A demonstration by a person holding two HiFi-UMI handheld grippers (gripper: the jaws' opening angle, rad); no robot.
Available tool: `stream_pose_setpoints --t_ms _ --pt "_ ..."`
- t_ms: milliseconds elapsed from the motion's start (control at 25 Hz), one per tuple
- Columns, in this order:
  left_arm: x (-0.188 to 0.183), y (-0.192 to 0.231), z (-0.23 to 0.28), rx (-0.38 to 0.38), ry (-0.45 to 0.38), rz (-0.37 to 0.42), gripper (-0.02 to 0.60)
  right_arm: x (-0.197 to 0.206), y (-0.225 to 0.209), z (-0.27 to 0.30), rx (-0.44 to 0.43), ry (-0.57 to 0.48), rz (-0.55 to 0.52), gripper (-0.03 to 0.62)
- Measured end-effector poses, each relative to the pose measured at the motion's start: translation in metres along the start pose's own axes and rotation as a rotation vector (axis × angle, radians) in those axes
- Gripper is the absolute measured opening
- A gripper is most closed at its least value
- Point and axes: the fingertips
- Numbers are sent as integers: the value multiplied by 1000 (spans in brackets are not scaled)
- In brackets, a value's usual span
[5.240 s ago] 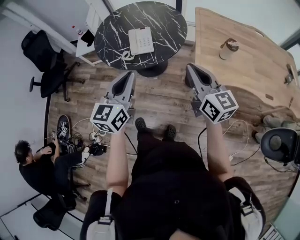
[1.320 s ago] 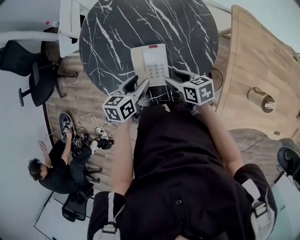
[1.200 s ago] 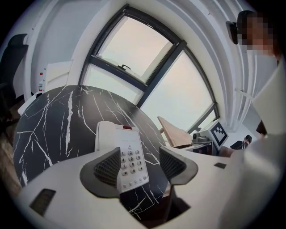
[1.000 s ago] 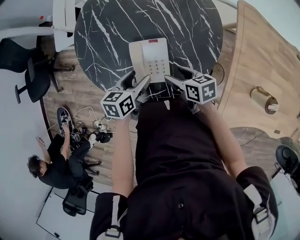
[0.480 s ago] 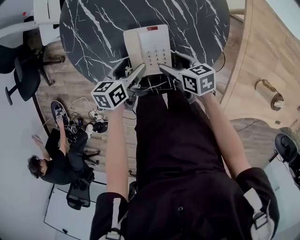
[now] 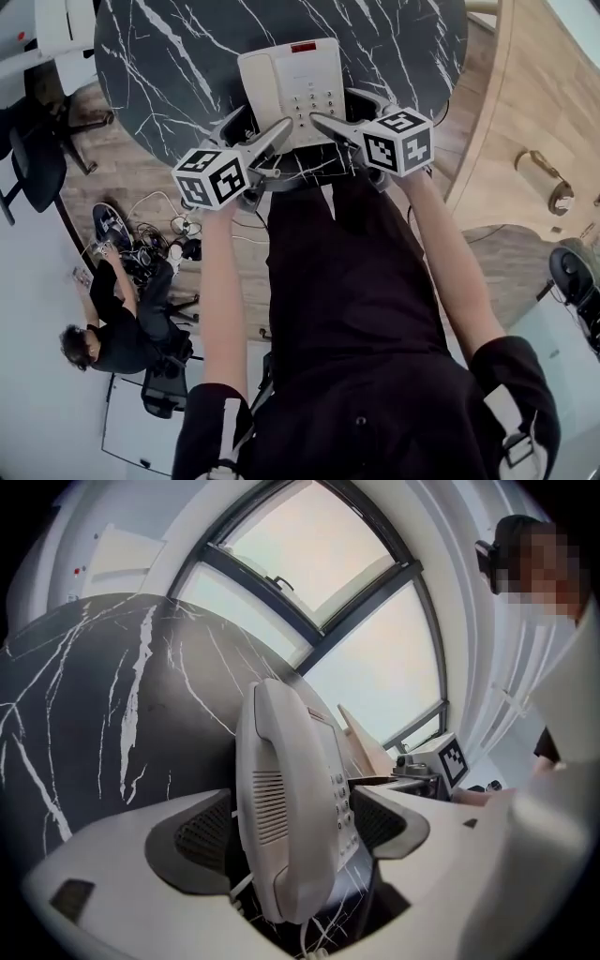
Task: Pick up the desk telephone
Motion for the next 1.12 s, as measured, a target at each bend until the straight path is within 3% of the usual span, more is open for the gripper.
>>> stream_pose_setpoints --t_ms 320,840,1120 --pt "1 0 5 108 73 0 397 -2 1 9 -25 11 12 348" --pt "-2 7 9 237 144 34 396 -2 -5 15 17 23 -21 347" --pt "0 6 12 254 185 32 396 -2 -7 16 26 29 -22 342"
Point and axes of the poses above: the fingertips, and each gripper's own axes: z forward along the fingers, y to its left, x out of its underside, and after that the axes turned 12 degrees about x, right-handed
